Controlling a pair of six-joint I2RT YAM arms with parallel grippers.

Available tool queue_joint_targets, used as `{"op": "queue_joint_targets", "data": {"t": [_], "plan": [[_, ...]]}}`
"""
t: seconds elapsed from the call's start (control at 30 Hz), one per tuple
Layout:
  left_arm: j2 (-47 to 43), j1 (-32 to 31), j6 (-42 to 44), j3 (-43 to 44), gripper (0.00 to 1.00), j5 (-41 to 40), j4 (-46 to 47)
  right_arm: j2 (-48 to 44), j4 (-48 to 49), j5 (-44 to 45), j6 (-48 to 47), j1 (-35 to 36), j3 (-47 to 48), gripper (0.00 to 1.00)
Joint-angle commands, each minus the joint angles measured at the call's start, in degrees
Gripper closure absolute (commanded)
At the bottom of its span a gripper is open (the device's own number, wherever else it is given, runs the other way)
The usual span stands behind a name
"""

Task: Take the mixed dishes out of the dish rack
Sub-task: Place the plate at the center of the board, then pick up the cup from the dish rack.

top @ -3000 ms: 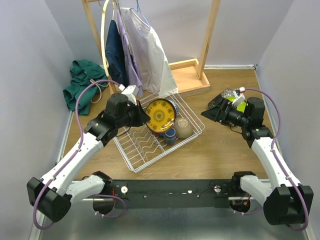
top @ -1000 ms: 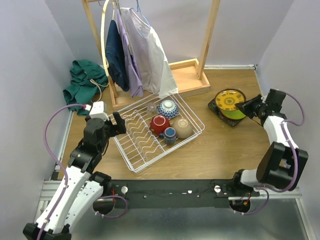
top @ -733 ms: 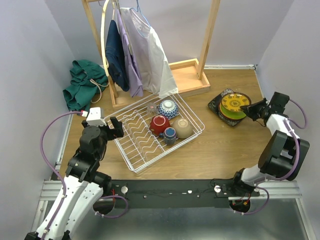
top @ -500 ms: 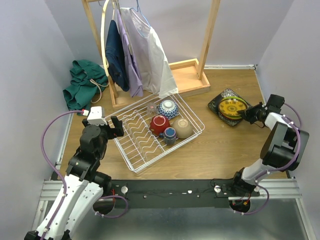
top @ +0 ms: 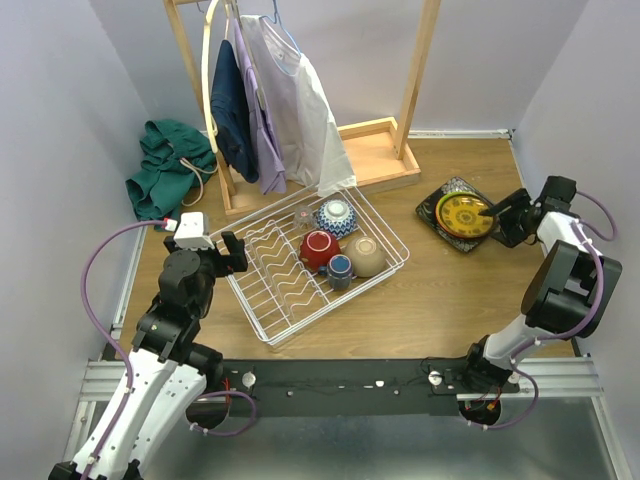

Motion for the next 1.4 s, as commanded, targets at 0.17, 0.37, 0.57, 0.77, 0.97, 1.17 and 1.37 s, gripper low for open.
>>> {"op": "queue_joint_targets", "data": {"t": [0.17, 0.37, 0.57, 0.77, 0.97, 1.17, 1.37], "plan": [[-0.16, 0.41, 0.58, -0.67, 0.01, 0.67, 1.81, 1.23, -8.69, 4.67, -7.88, -0.08, 4.91, 0.16], [0.89, 0.41, 1.02, -0.59, 0.01, 3.74, 1.99, -2.10, -8.51, 3.00, -8.23, 1.32, 3.60, 0.14], [4.23, 0.32, 3.21, 1.69, 0.01, 12.95, 0.68, -9.48, -6.32, 2.47, -8.58, 5.71, 0.09, 0.06], [9.42, -0.73, 3.83, 6.96, 0.01, 20.35, -3.19, -17.65, -4.65, 3.70, -9.72, 9.67, -4.57, 0.00], [18.37, -7.40, 3.39, 11.97, 0.01, 20.37, -4.43, -24.69, -3.68, 4.23, -10.08, 12.31, -9.40, 0.00], [30.76, -19.62, 5.67, 19.17, 0.01, 16.41, -5.65, -29.88, -3.50, 4.23, -11.04, 13.54, -13.27, 0.00], [41.40, -26.66, 7.26, 26.04, 0.01, 10.96, -6.80, -34.36, -3.68, 4.58, -11.13, 13.98, -17.58, 0.00]]}}
